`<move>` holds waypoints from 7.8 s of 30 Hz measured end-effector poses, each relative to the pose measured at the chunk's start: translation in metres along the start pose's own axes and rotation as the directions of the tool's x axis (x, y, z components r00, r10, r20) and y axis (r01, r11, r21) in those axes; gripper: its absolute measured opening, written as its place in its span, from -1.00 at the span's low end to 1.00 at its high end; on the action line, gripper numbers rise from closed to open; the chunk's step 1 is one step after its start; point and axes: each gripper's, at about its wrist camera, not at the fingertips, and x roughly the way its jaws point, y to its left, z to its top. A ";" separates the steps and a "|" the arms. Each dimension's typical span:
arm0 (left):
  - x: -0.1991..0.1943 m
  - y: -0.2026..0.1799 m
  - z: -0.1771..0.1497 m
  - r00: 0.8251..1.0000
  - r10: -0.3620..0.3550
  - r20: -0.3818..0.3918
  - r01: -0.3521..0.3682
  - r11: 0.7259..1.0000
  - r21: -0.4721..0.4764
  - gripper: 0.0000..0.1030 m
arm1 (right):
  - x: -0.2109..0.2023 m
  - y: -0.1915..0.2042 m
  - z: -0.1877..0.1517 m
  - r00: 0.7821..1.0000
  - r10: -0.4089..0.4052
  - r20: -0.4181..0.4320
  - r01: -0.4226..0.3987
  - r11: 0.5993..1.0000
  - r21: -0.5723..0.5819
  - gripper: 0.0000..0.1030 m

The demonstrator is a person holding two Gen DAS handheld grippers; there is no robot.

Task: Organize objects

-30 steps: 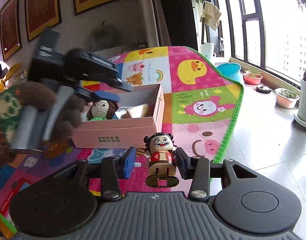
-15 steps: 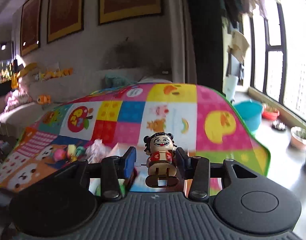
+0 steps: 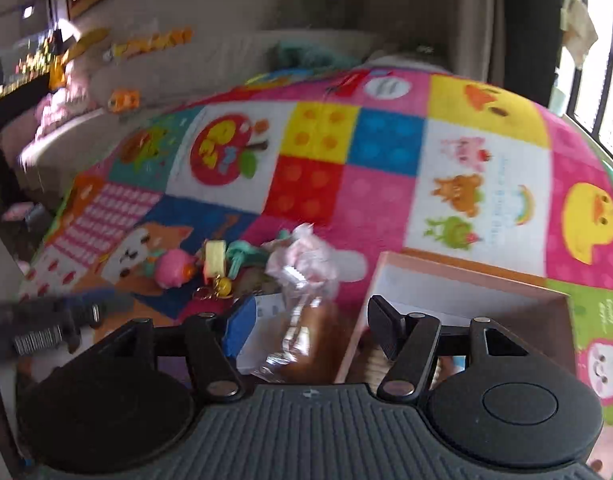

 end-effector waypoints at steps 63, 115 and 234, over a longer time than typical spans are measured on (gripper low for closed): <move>-0.102 -0.039 -0.123 0.932 -0.254 -0.260 0.257 0.966 -0.023 -0.42 | -0.098 -0.028 -0.178 0.978 -0.196 0.076 0.180 0.967 0.178 0.52; -0.049 -0.027 -0.100 0.965 0.174 -0.197 -0.098 0.934 0.344 0.02 | -0.070 -0.025 -0.209 0.990 -0.140 -0.019 0.142 0.980 0.138 1.00; -0.086 -0.060 -0.143 0.959 0.218 -0.184 -0.119 0.892 0.435 0.03 | -0.162 0.005 -0.204 0.991 0.132 0.027 -0.134 0.983 0.124 -0.21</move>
